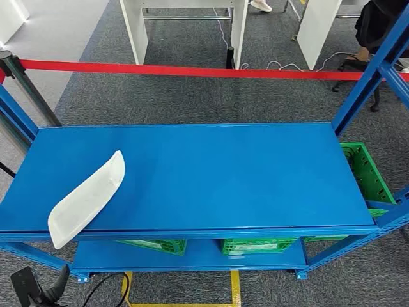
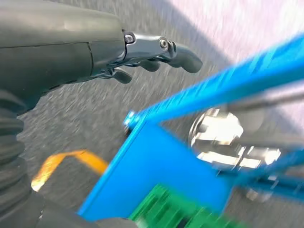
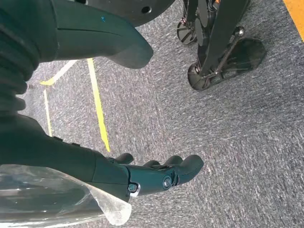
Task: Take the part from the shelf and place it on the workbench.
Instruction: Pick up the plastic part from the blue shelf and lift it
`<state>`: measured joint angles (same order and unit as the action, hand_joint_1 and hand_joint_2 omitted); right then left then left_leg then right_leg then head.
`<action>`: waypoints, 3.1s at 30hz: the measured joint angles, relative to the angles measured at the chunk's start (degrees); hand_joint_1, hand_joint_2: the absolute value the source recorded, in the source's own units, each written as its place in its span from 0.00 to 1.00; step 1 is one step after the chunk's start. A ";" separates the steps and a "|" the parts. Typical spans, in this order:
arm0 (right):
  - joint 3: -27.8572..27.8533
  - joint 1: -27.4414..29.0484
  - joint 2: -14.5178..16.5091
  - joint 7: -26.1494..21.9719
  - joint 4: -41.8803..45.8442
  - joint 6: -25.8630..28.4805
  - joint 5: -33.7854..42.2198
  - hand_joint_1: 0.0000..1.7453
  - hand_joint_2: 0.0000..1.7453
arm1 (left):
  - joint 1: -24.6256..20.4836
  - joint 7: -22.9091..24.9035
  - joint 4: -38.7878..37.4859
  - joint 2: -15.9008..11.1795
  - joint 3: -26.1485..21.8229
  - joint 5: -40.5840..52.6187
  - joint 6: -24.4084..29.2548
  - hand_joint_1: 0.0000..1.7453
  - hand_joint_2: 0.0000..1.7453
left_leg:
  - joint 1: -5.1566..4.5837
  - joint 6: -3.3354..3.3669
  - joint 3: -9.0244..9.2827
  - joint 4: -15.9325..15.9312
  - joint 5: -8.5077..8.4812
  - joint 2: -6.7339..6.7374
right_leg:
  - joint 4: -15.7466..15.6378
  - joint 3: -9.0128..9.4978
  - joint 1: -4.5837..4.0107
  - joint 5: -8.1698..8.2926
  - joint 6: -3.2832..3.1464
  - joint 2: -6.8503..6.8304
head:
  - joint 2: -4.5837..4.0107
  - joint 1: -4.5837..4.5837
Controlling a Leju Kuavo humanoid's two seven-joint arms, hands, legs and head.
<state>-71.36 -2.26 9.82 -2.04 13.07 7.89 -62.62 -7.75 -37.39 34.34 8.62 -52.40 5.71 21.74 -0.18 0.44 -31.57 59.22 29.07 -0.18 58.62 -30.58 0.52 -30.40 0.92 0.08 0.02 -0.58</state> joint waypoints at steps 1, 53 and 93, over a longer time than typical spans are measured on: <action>-0.02 -0.03 0.03 0.03 0.00 0.07 -0.07 0.00 1.00 | 0.05 -0.01 0.65 0.13 0.43 -1.02 1.35 0.00 1.00 | 0.00 0.00 0.00 0.00 0.00 0.00 | 0.00 0.00 0.00 0.00 0.00 0.00 | 0.00 0.00; -0.67 -0.94 0.28 -1.43 -0.24 0.93 -0.87 0.00 1.00 | 8.15 -2.79 55.74 9.01 20.78 -10.13 18.30 0.00 1.00 | 0.00 -0.01 0.01 0.01 -0.02 -0.01 | 0.01 0.00 0.00 0.01 -0.01 0.00 | 0.00 -0.01; -0.85 -1.14 -0.05 -1.26 -0.24 -2.45 -3.56 0.00 1.00 | 21.50 12.73 58.84 -17.56 49.26 37.81 13.97 0.00 1.00 | 0.01 -0.01 -0.01 0.00 -0.02 -0.04 | 0.02 0.00 0.00 -0.01 -0.02 -0.02 | 0.00 -0.01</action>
<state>-72.22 -3.40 9.78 -3.30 12.83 5.44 -66.18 13.76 -24.66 93.18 -8.94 -3.15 43.52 35.71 -0.17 0.43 -31.58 59.22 29.05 -0.22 58.64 -30.59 0.52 -30.41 0.91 0.06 0.02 -0.58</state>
